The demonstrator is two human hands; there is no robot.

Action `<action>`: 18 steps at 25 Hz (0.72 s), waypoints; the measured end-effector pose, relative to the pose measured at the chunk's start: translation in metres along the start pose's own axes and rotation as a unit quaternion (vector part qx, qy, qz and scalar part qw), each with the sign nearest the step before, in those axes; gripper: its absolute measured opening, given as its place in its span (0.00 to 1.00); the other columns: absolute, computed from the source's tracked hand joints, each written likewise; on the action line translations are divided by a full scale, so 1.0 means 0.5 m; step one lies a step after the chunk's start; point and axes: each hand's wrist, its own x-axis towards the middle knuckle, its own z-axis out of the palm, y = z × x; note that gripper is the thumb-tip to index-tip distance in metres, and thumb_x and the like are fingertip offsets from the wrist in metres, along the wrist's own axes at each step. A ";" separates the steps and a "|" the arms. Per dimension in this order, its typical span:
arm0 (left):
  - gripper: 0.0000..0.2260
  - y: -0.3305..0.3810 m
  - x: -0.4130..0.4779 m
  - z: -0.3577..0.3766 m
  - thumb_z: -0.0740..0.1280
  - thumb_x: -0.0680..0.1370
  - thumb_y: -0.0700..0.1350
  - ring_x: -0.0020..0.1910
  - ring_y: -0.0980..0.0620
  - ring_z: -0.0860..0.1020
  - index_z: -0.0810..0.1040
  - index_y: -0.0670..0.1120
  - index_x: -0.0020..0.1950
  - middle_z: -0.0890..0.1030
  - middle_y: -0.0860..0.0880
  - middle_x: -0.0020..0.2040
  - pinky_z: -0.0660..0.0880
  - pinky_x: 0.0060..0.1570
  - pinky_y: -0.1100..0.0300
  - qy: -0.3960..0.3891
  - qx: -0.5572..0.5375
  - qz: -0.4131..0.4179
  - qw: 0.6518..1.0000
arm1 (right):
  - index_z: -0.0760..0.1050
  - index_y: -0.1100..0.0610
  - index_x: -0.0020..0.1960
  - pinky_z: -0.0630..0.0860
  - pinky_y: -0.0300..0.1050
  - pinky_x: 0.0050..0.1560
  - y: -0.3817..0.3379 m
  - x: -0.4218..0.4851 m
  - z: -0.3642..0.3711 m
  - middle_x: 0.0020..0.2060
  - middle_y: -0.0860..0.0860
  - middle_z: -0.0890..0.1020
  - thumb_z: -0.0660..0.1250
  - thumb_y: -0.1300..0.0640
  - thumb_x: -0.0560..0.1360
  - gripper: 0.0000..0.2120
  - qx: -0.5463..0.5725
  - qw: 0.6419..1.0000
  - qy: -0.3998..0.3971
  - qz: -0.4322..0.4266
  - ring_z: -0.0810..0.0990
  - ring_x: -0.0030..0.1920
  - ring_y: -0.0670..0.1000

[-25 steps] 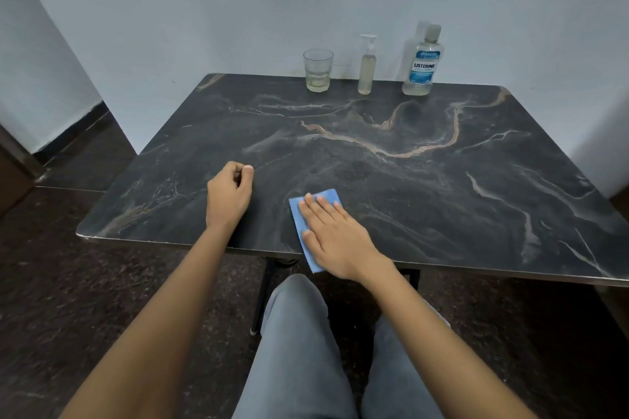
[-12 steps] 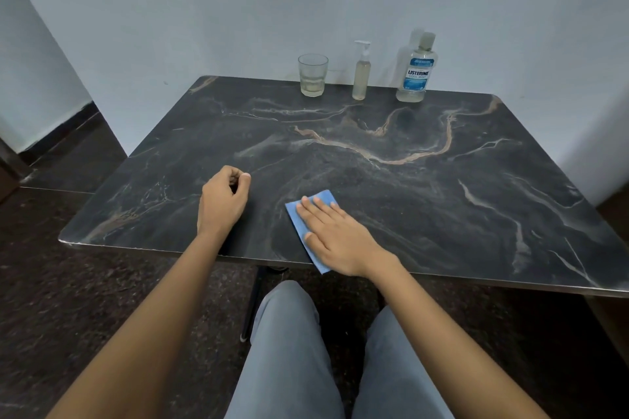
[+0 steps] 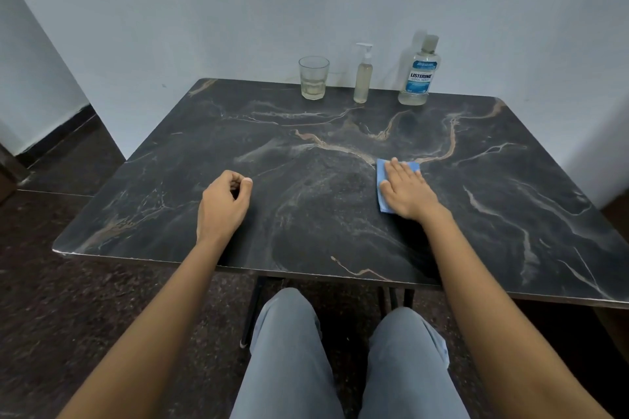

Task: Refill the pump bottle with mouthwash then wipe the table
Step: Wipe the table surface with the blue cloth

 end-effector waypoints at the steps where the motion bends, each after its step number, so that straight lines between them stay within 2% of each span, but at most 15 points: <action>1: 0.09 0.000 0.000 0.000 0.62 0.80 0.52 0.44 0.53 0.78 0.76 0.48 0.48 0.80 0.53 0.44 0.74 0.45 0.54 0.000 0.007 0.001 1.000 | 0.45 0.59 0.78 0.41 0.51 0.76 -0.027 0.024 0.001 0.78 0.54 0.47 0.43 0.50 0.82 0.26 -0.005 1.000 -0.001 -0.005 0.45 0.77 0.53; 4: 0.09 0.003 -0.002 -0.002 0.61 0.80 0.53 0.44 0.53 0.77 0.76 0.49 0.47 0.79 0.54 0.43 0.73 0.43 0.55 0.002 0.019 0.000 1.000 | 0.45 0.60 0.78 0.42 0.51 0.75 -0.148 0.056 0.017 0.78 0.55 0.47 0.44 0.51 0.82 0.27 -0.008 0.997 -0.013 -0.073 0.46 0.77 0.54; 7: 0.08 0.002 -0.003 -0.004 0.62 0.79 0.52 0.45 0.53 0.78 0.76 0.50 0.46 0.80 0.54 0.43 0.75 0.45 0.54 0.002 0.003 -0.011 1.000 | 0.46 0.59 0.78 0.42 0.51 0.75 -0.263 0.003 0.054 0.78 0.55 0.48 0.45 0.51 0.82 0.26 -0.017 0.983 -0.015 -0.182 0.47 0.77 0.54; 9: 0.08 -0.001 -0.005 -0.005 0.62 0.80 0.52 0.45 0.53 0.78 0.76 0.50 0.46 0.80 0.53 0.44 0.75 0.46 0.54 0.001 -0.012 -0.014 1.000 | 0.46 0.58 0.78 0.41 0.49 0.76 -0.276 -0.062 0.068 0.78 0.53 0.48 0.45 0.50 0.82 0.26 -0.017 0.969 -0.012 -0.248 0.46 0.77 0.52; 12: 0.08 -0.004 -0.006 -0.006 0.62 0.80 0.51 0.44 0.54 0.78 0.77 0.49 0.47 0.80 0.53 0.43 0.74 0.44 0.55 -0.001 -0.024 -0.015 1.000 | 0.46 0.55 0.78 0.40 0.45 0.76 -0.203 -0.120 0.055 0.77 0.50 0.48 0.42 0.46 0.80 0.28 -0.015 0.951 -0.025 -0.309 0.45 0.77 0.47; 14: 0.08 -0.004 -0.003 -0.005 0.61 0.80 0.51 0.42 0.54 0.78 0.77 0.49 0.47 0.80 0.54 0.42 0.73 0.42 0.56 0.000 -0.026 -0.021 0.999 | 0.47 0.55 0.78 0.40 0.44 0.75 -0.131 -0.111 0.039 0.77 0.50 0.48 0.40 0.44 0.78 0.30 -0.017 0.958 -0.013 -0.287 0.46 0.77 0.47; 18: 0.08 0.001 0.001 -0.001 0.61 0.80 0.51 0.41 0.57 0.77 0.76 0.49 0.46 0.80 0.55 0.42 0.74 0.41 0.56 0.001 -0.005 -0.016 1.000 | 0.47 0.56 0.78 0.42 0.47 0.75 -0.011 -0.005 0.004 0.78 0.52 0.49 0.46 0.50 0.83 0.26 -0.025 0.992 -0.005 -0.123 0.47 0.77 0.49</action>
